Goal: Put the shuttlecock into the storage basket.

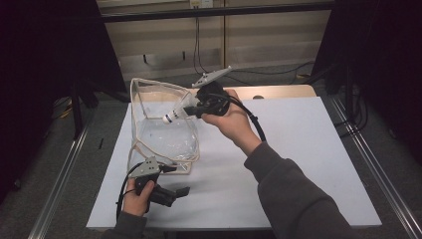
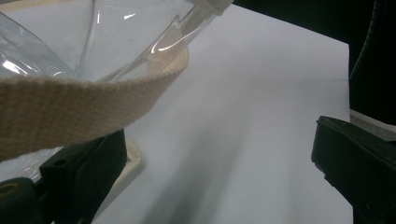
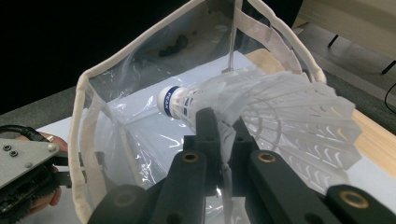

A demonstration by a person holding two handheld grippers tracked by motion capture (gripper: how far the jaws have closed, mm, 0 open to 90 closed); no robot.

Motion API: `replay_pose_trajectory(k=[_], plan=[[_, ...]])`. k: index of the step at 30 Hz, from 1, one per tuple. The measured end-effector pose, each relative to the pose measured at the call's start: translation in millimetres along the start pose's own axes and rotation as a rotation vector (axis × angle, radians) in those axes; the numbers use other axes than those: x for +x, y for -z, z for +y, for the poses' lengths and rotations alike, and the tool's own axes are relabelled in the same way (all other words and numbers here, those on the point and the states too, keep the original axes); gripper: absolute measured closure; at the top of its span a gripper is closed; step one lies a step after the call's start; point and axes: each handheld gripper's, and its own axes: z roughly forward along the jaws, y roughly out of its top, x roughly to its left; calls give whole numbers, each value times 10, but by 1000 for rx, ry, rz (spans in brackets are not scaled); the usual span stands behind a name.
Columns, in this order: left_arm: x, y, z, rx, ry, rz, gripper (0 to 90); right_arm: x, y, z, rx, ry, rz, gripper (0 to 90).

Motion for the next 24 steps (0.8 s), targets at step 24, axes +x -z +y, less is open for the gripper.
replay_pose_trajectory(k=[24], plan=[[5, 0, 5, -2, 2, -2, 34, 112, -163, 50, 14, 22, 19, 876]])
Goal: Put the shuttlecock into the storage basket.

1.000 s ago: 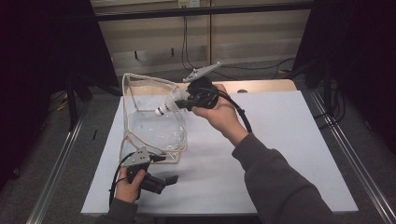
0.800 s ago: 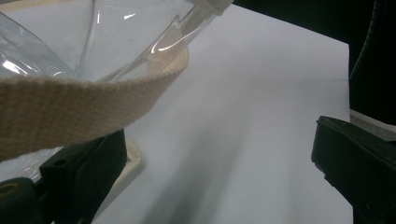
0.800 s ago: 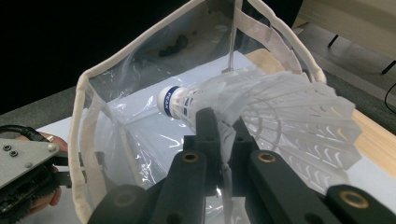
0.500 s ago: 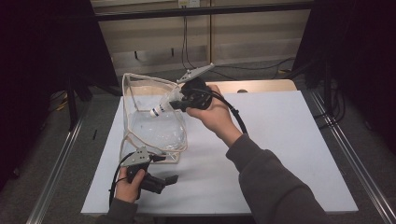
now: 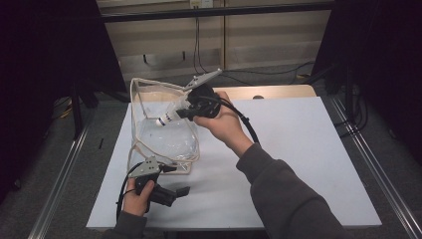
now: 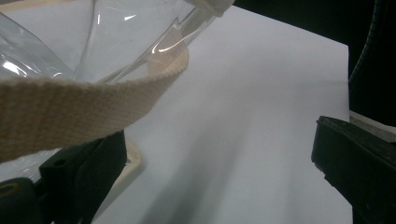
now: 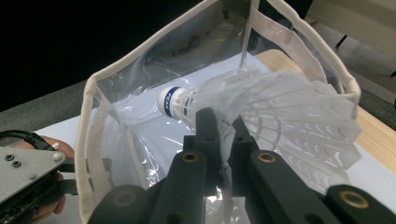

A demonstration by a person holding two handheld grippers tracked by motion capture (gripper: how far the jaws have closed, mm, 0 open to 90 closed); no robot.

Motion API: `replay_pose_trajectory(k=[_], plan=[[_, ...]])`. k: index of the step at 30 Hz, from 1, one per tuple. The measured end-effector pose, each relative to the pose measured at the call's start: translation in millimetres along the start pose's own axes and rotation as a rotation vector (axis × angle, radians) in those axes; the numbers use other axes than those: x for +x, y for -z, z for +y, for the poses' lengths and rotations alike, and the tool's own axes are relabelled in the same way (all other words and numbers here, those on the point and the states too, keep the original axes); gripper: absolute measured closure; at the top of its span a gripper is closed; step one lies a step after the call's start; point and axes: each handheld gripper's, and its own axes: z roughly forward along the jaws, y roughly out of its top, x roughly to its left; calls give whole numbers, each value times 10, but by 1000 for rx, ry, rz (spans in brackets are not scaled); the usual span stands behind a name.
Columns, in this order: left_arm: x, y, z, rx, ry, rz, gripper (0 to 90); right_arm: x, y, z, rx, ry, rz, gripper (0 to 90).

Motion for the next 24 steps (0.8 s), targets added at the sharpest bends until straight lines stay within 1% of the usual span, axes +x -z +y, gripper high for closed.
replay_pose_trajectory(k=[5, 7, 10, 12, 13, 14, 15, 18, 20, 24], plan=[[-1, 0, 0, 0, 0, 0, 34, 56, -60, 22, 10, 18, 0, 876], [0, 3, 0, 3, 0, -1, 34, 81, -94, 28, 14, 20, 10, 876], [3, 3, 1, 0, -5, 1, 34, 117, -135, 43, 21, 31, 12, 876], [0, 4, 0, 3, 0, -1, 34, 137, -158, 50, 26, 38, 16, 876], [7, 8, 2, 3, -14, 6, 34, 148, -168, 55, 29, 40, 17, 876], [8, 9, 3, 4, -16, 6, 34, 155, -180, 57, 28, 42, 17, 876], [3, 6, 1, 1, -6, 0, 34, 162, -193, 58, 31, 44, 14, 876], [2, 8, 2, -1, -7, 1, 34, 175, -241, 48, 40, 44, 18, 876], [2, 7, 0, -4, -6, 0, 34, 196, -273, 42, 48, 54, 19, 875], [-1, 9, 0, -1, -6, 2, 35, 213, -317, 44, 48, 48, 26, 875]])
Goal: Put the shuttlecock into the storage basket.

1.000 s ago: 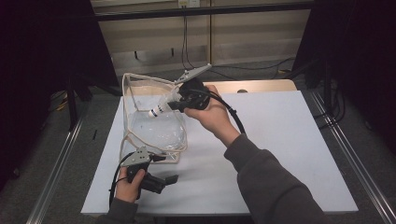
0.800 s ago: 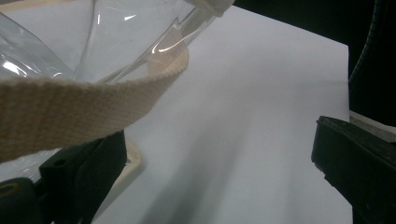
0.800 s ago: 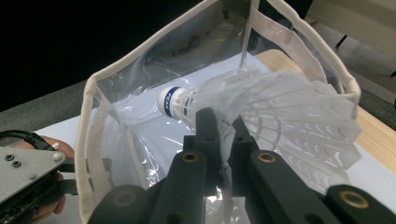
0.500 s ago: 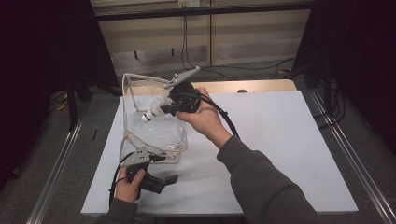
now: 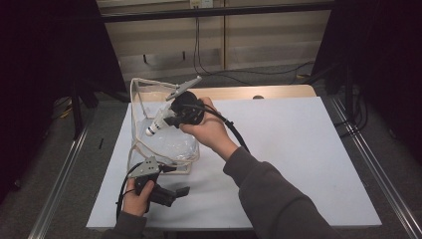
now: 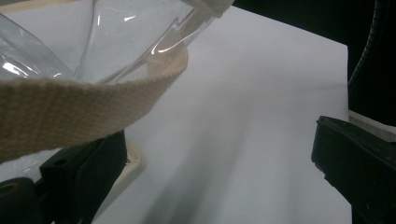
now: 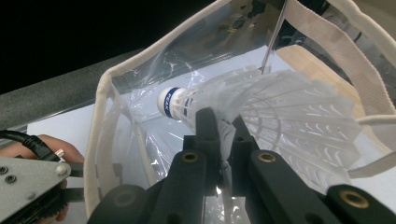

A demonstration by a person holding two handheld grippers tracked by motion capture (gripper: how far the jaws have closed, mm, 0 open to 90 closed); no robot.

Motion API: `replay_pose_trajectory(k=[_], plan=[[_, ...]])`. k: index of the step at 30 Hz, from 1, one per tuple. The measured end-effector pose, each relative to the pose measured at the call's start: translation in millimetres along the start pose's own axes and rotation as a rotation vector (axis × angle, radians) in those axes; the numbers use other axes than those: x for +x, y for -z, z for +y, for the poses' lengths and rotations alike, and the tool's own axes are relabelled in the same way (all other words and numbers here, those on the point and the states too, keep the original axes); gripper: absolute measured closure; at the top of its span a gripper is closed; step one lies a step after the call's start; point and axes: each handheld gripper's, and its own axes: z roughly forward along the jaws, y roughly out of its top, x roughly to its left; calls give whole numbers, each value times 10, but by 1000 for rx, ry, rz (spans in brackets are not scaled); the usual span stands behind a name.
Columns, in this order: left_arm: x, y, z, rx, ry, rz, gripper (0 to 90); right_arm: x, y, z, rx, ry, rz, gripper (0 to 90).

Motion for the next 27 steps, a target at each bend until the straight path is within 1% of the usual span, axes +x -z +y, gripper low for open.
replay_pose_trajectory(k=[4, 12, 21, 23, 26, 27], plan=[[-1, 5, -1, 1, -1, -1, 35, 19, -49, 2, 7, 4, 2, 875], [-2, 8, -1, 0, 0, -2, 35, 39, -168, 4, 13, -7, 17, 874], [0, 12, -3, 0, -1, -3, 35, 47, -263, 9, 23, -6, 13, 874], [7, 16, -1, 1, -10, 0, 35, 49, -288, 6, 30, -5, 10, 874], [8, 16, -1, 1, -11, -1, 35, 48, -320, -2, 35, -4, 16, 873], [6, 13, -3, 2, -5, -6, 35, 48, -330, -3, 38, -1, 12, 873]])
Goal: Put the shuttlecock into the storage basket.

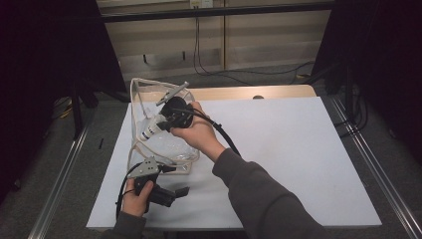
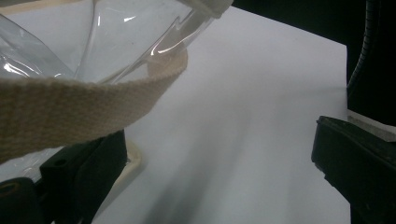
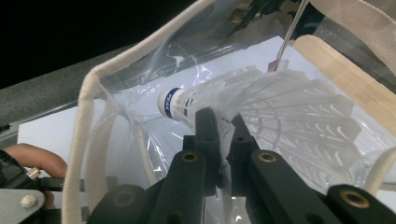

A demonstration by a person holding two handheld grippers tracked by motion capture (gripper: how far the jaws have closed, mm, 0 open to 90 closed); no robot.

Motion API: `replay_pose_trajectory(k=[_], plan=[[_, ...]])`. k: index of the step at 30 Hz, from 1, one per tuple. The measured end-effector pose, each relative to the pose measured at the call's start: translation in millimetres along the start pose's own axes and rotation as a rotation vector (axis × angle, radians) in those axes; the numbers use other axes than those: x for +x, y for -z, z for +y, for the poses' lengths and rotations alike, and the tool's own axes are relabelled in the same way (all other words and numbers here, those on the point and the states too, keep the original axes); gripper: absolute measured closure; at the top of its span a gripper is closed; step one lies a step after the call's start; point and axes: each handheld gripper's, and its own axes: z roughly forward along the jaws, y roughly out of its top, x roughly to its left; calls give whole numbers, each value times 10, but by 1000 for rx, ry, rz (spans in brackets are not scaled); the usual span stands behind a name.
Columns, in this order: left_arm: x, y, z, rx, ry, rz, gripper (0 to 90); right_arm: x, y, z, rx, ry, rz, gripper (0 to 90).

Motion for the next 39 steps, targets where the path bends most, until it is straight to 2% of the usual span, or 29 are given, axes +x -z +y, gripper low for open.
replay_pose_trajectory(k=[14, 15, 16, 39], plan=[[-1, -1, -3, -3, 4, -1, 34, -14, -90, 0, 17, -9, -2, 872], [4, 3, -1, -3, -4, 6, 35, -14, -103, -2, 18, -7, -1, 872], [-1, 4, -2, -3, 6, 0, 34, -15, -108, -4, 19, -4, 0, 871], [3, 5, -5, -7, 7, 0, 34, -12, -291, 14, 50, 4, -4, 869]])
